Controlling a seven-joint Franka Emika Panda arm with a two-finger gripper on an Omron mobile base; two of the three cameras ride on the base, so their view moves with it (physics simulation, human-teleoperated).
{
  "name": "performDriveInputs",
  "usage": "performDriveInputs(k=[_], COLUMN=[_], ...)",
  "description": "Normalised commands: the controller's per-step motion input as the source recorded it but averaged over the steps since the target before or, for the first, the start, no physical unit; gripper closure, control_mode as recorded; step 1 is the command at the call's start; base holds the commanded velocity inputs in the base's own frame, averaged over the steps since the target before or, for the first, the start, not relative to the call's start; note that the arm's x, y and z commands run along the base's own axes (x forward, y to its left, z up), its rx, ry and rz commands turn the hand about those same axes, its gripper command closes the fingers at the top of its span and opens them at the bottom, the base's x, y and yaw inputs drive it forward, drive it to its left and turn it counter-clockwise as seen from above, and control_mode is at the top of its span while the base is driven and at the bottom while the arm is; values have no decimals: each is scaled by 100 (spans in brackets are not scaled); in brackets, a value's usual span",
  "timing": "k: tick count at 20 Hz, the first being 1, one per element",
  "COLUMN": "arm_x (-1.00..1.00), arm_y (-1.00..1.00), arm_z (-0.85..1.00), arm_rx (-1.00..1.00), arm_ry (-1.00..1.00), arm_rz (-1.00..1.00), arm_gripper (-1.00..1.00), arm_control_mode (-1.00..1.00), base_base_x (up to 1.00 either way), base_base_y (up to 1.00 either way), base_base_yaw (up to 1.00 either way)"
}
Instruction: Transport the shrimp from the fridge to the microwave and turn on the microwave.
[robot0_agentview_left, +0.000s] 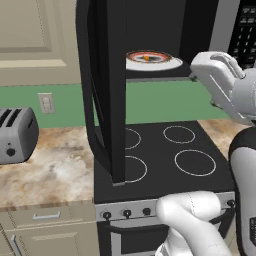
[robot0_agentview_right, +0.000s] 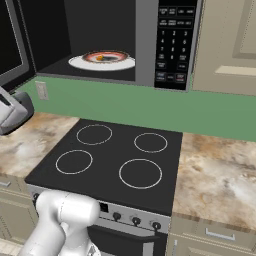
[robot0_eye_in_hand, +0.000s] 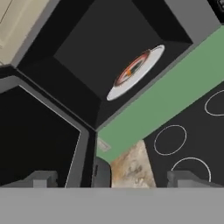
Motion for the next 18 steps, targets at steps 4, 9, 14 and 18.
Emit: performDriveInputs(k=[4,9,14,18], arm_x=[-27,-37,-36,-36], arm_y=[22,20,36,39], arm_z=[2,0,0,0], arm_rx=[28,27,15,9], arm_ry=[17,11,1,0], arm_rz=[0,0,0,0], arm_gripper=[-100,-100,-100,-100], arm_control_mode=[-100,-100,-100,-100], base_base_x=[0,0,0,0], base_base_y=[0,0,0,0], base_base_yaw=[0,0,0,0])
